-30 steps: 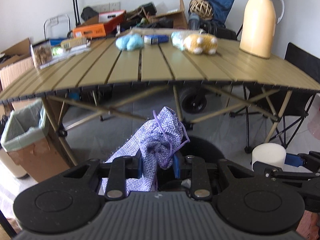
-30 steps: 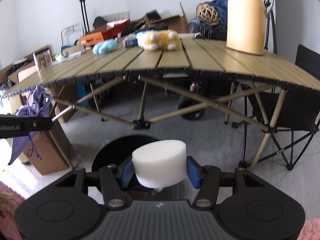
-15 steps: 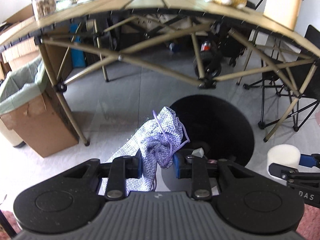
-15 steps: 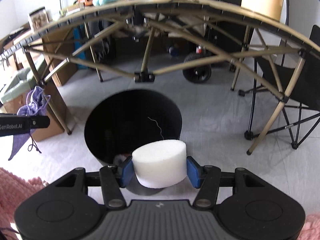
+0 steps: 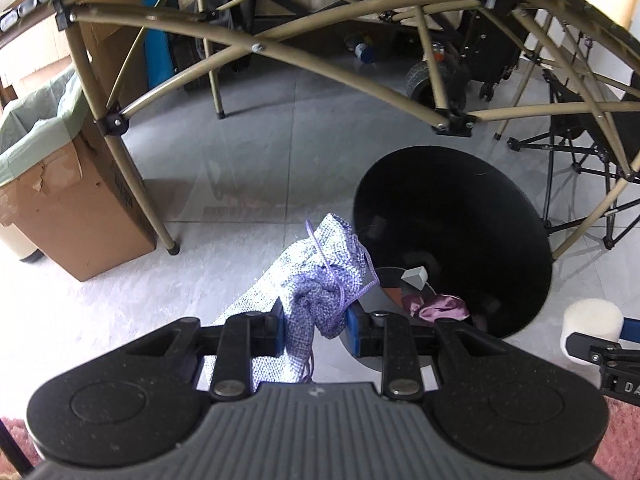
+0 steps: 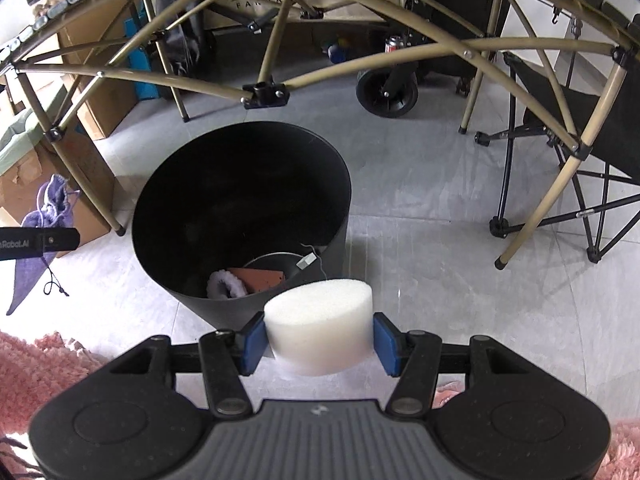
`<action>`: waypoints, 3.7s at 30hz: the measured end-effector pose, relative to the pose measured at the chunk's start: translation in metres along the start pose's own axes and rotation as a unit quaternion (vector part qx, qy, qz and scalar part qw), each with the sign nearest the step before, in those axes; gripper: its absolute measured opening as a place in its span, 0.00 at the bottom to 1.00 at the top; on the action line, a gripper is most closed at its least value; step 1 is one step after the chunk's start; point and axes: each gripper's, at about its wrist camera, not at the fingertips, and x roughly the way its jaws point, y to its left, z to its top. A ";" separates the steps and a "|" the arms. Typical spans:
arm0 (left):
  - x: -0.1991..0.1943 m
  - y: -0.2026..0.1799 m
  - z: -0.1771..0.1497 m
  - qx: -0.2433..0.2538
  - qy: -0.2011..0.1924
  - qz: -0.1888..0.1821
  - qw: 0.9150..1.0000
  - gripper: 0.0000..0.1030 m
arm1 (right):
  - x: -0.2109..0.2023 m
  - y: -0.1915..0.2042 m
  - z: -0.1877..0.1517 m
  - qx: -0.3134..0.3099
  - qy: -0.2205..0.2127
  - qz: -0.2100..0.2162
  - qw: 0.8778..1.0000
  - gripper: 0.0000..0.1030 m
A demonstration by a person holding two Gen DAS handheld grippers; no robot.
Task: Organize soft objects
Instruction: 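Carry the purple bag with the left tool while the right tool carries the white cup to the bin, then open the right tool over the bin to drop the white foam cup, then move the left tool over the bin and release the purple bag inside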
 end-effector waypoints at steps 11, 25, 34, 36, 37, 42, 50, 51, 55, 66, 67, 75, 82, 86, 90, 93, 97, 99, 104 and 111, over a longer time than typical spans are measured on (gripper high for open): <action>0.024 0.016 0.009 -0.020 0.022 0.007 1.000 0.27 | 0.010 0.011 0.027 -0.023 -0.010 0.007 1.000 0.53; 0.038 0.038 0.015 -0.049 0.036 0.005 0.998 0.27 | 0.056 0.050 0.065 -0.062 0.015 0.027 0.998 0.53; 0.044 0.050 0.014 -0.066 0.043 0.010 0.997 0.27 | 0.086 0.068 0.084 -0.073 0.030 0.043 0.996 0.53; 0.045 0.052 0.015 -0.069 0.045 0.011 0.997 0.27 | 0.092 0.070 0.087 -0.074 0.031 0.045 0.996 0.54; 0.046 0.053 0.015 -0.070 0.046 0.011 0.996 0.27 | 0.094 0.070 0.088 -0.072 0.033 0.046 0.996 0.55; 0.048 0.053 0.015 -0.073 0.048 0.010 0.996 0.27 | 0.106 0.069 0.092 -0.058 0.040 0.048 0.996 0.96; 0.047 0.052 0.014 -0.071 0.045 0.009 0.996 0.27 | 0.109 0.067 0.090 -0.055 0.044 0.045 0.997 1.00; 0.047 0.051 0.014 -0.070 0.044 0.010 0.997 0.27 | 0.108 0.067 0.090 -0.056 0.044 0.046 0.996 1.00; 0.046 0.051 0.013 -0.069 0.042 0.011 0.997 0.27 | 0.108 0.068 0.089 -0.061 0.044 0.047 0.996 1.00; 0.032 0.042 0.016 -0.058 0.022 0.005 0.998 0.27 | 0.095 0.060 0.088 -0.053 0.032 0.045 0.997 1.00; 0.030 0.041 0.017 -0.056 0.019 0.004 0.998 0.27 | 0.093 0.059 0.088 -0.052 0.030 0.045 0.997 1.00; 0.010 0.018 0.026 -0.033 -0.013 -0.007 0.999 0.27 | 0.070 0.042 0.088 -0.038 0.001 0.043 0.998 1.00; -0.002 -0.005 0.035 -0.012 -0.034 -0.019 0.999 0.27 | 0.049 0.016 0.088 -0.015 -0.026 0.036 0.999 1.00; -0.008 -0.023 0.040 0.003 -0.045 -0.029 0.999 0.27 | 0.039 0.001 0.086 0.000 -0.037 0.028 0.999 1.00; -0.011 -0.041 0.044 0.019 -0.050 -0.039 0.998 0.27 | 0.029 -0.015 0.084 0.017 -0.048 0.021 0.998 1.00; -0.011 -0.056 0.047 0.029 -0.051 -0.045 0.997 0.27 | 0.023 -0.028 0.084 0.032 -0.057 0.016 0.998 1.00; -0.009 -0.076 0.051 0.041 -0.052 -0.051 0.996 0.27 | 0.017 -0.045 0.082 0.052 -0.066 0.009 0.996 1.00; -0.008 -0.085 0.054 0.047 -0.050 -0.055 0.996 0.27 | 0.014 -0.054 0.082 0.062 -0.071 0.005 0.996 1.00; 0.001 -0.108 0.056 0.058 -0.041 -0.061 0.996 0.27 | 0.007 -0.073 0.078 0.085 -0.081 -0.003 0.993 1.00; 0.017 -0.133 0.060 0.063 -0.022 -0.065 0.996 0.27 | 0.003 -0.099 0.071 0.114 -0.086 -0.012 0.990 1.00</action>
